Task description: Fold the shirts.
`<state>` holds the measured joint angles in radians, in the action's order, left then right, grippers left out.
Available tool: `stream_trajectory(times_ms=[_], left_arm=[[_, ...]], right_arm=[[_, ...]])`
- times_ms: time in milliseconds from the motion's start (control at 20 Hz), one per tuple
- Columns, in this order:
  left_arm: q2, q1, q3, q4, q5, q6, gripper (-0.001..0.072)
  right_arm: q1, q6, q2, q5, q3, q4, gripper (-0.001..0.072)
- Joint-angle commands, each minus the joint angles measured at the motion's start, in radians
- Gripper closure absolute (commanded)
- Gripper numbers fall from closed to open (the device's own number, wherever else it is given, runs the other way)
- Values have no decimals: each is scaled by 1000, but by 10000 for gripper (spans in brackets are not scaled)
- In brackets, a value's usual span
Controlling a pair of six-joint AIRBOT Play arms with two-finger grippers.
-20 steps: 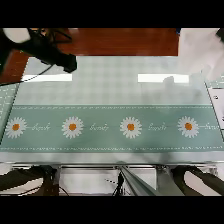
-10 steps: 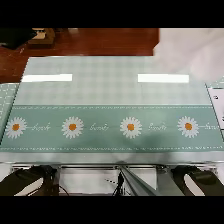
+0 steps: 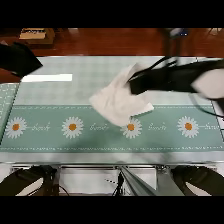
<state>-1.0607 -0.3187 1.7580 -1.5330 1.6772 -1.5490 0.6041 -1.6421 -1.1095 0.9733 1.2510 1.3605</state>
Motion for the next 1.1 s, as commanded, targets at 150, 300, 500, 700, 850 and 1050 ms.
stream_trajectory(times_ms=[150, 300, 500, 700, 850, 1050], left_arm=[[2, 0, -340, 27, -44, 0, -8], [2, 1, -510, 97, -142, 25, -8], [2, 2, -768, 226, -310, 64, -7], [0, 2, -993, 413, -499, 135, -5], [-15, 2, -1105, 573, -642, 206, -2], [-77, 3, -1181, 713, -747, 286, 13]], right_arm=[[112, -5, -287, -126, -44, 5, 594], [52, 31, -258, -99, 2, 15, 218], [-145, 69, -116, -16, 45, 181, 217], [-464, 122, -27, 93, 45, 200, 218], [-709, 212, -28, 181, 43, 66, 218], [-953, 272, -28, 211, 43, -143, 219]])
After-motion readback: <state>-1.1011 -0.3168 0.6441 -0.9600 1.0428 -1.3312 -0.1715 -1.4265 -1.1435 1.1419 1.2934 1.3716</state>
